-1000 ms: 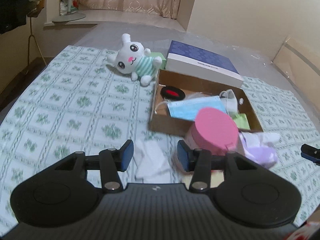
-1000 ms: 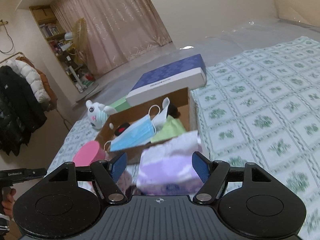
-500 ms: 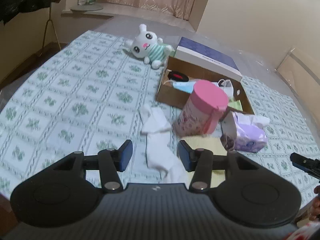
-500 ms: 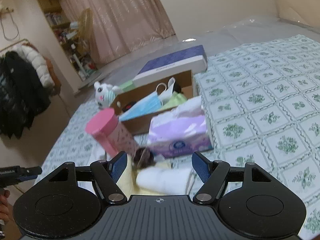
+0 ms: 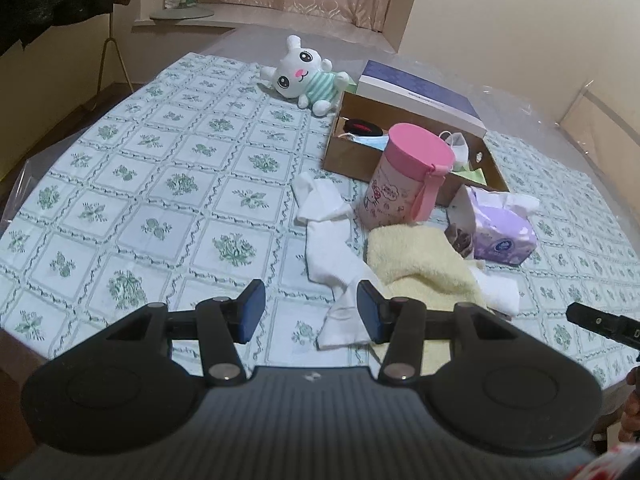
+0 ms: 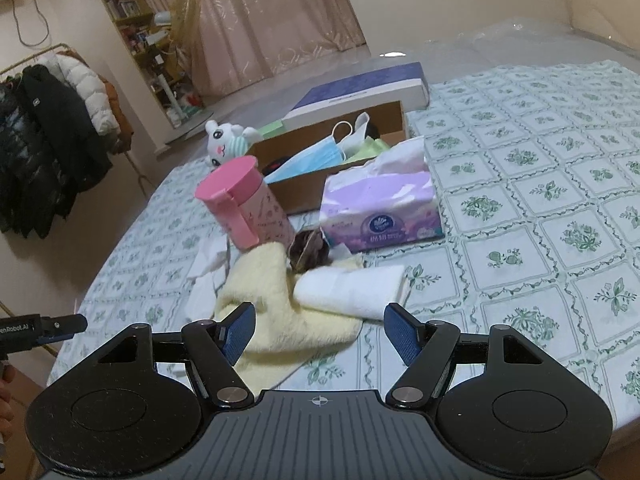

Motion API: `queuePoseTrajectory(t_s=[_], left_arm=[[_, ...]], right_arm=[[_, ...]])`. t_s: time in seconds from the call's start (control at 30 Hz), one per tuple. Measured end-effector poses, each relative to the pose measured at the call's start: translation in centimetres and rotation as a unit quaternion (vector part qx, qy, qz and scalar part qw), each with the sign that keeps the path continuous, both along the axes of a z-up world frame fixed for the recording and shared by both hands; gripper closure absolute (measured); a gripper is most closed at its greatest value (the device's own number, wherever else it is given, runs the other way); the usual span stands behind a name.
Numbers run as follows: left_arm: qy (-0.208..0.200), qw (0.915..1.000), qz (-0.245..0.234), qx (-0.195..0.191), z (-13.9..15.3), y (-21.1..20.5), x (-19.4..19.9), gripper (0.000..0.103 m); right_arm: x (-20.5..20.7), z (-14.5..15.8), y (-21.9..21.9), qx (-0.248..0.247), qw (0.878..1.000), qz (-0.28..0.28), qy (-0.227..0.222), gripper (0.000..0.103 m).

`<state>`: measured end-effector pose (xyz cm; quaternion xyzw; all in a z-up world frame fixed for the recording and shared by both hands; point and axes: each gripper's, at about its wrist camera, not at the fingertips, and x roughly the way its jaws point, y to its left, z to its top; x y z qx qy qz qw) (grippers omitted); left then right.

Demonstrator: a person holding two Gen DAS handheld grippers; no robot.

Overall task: Organize soft objects
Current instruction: 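Move left tool to white sock while right tool reaches brown scrunchie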

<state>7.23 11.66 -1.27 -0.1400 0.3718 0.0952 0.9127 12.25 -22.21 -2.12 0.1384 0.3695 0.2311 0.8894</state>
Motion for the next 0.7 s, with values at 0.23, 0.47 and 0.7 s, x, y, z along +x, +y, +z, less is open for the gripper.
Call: queuePoseTrajectory(t_s=[0.23,0.47,0.7], left_arm=[[0.009,0.9999,-0.003,0.013,-0.6,-0.8,-1.0,0.057],[0.008,0.9996,-0.010,0.025,-1.1,-1.8,-1.4,0.056],[0.009,0.9995,-0.026,0.018,-1.8,-2.1,-0.8,0.055]], right_arm=[[-1.1,0.0,0.0,-0.004,1.000,0.002,-0.004,0.032],[-1.4,-0.3,0.0,-0.005,1.000,0.005,-0.003,0.032],[-1.1,-0.8,0.3,-0.007,1.000,0.000,0.000,0.032]])
